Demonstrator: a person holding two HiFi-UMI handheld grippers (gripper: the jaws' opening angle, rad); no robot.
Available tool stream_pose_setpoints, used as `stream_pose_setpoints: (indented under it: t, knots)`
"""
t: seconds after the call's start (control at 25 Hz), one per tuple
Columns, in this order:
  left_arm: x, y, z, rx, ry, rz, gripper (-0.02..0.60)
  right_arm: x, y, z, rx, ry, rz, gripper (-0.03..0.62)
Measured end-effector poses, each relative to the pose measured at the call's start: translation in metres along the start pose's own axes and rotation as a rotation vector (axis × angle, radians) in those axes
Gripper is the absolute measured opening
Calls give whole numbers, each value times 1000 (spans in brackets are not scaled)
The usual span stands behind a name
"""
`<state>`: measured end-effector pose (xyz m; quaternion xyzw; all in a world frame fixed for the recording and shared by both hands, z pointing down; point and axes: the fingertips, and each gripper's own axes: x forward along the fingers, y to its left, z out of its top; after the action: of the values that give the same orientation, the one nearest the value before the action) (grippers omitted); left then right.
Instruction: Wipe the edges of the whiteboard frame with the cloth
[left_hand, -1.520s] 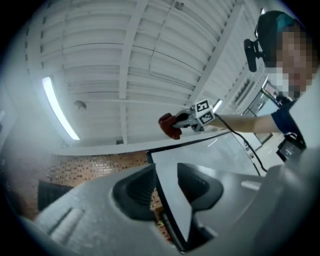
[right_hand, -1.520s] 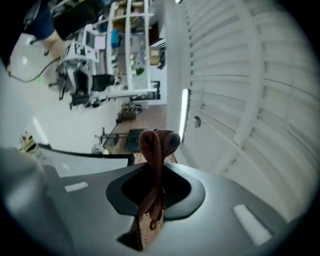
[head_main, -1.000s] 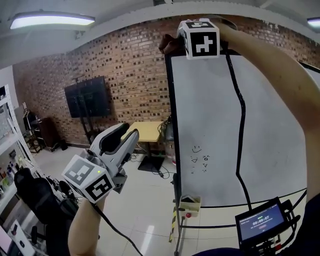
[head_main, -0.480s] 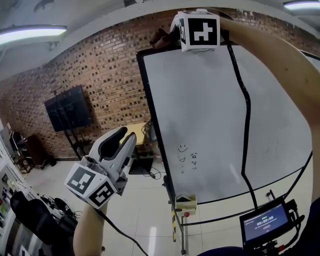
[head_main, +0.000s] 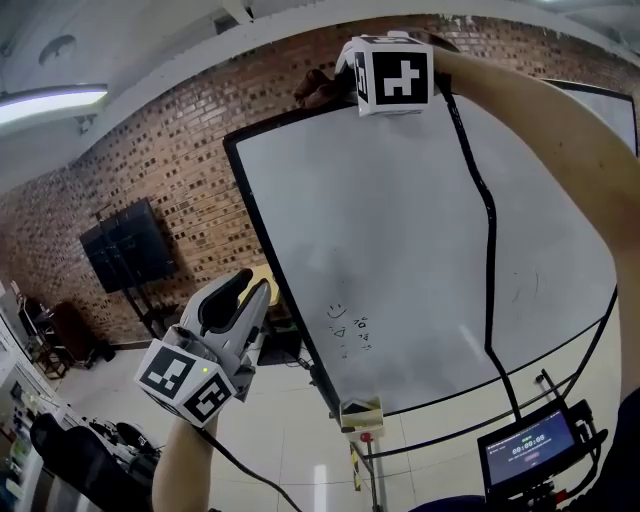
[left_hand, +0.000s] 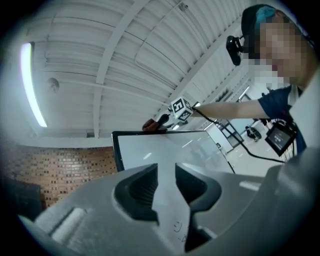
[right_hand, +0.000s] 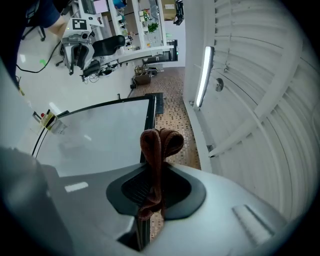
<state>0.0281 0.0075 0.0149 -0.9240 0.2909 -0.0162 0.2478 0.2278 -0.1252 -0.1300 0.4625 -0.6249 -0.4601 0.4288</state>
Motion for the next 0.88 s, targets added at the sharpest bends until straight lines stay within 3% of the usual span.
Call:
stream_pose_setpoints:
  t: [0.4, 0.72, 0.88]
  knots:
    - [10, -19, -18, 28, 27, -10, 112, -2, 24, -37, 7, 27, -11, 55]
    - [75, -101, 31, 52, 42, -15, 112, -56, 4, -132, 18, 9, -31, 54]
    - [83, -108, 20, 58, 43, -17, 112, -48, 14, -149, 40, 7, -35, 54]
